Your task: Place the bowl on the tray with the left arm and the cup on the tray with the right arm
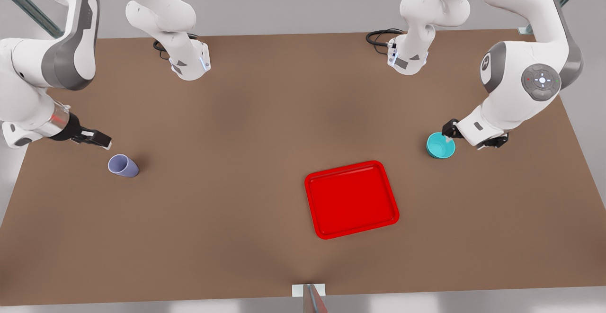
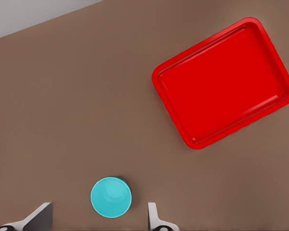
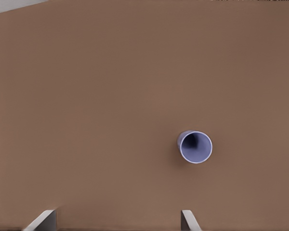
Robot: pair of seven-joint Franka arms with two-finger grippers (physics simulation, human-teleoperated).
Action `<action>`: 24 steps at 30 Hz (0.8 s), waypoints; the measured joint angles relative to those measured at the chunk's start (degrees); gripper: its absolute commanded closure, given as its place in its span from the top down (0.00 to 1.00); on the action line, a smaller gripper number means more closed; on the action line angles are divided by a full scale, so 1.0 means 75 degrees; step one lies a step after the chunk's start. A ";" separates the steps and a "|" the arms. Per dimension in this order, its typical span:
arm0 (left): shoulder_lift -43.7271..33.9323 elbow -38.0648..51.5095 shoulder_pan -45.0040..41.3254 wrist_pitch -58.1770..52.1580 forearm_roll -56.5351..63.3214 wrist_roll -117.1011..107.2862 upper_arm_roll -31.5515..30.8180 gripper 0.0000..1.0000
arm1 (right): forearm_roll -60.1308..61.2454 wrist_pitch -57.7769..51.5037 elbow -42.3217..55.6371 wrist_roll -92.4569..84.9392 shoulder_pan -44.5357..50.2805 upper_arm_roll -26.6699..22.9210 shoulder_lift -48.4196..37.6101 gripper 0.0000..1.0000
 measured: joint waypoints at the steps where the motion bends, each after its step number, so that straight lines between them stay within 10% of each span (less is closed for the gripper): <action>1: 0.0000 -0.0075 0.0002 -0.0021 0.0002 -0.0020 -0.0001 1.00 | 0.0009 0.0000 0.0000 -0.0337 0.0116 -0.0009 -0.0009 1.00; 8: 0.0803 -0.4604 0.1623 0.3447 -0.0802 0.2700 0.0550 1.00 | 0.0033 -0.0012 0.0059 -0.0357 -0.0178 0.0011 0.0000 1.00; 19: 0.1999 -0.5017 0.2311 0.4454 -0.2157 0.4699 0.0552 0.96 | 0.0211 -0.0012 0.0059 -0.0368 -0.0121 0.0000 0.0000 1.00; 24: 0.2119 -0.5005 0.2311 0.4682 -0.2284 0.4689 0.0541 0.35 | 0.0211 -0.0012 0.0059 -0.0368 -0.0082 0.0000 0.0000 1.00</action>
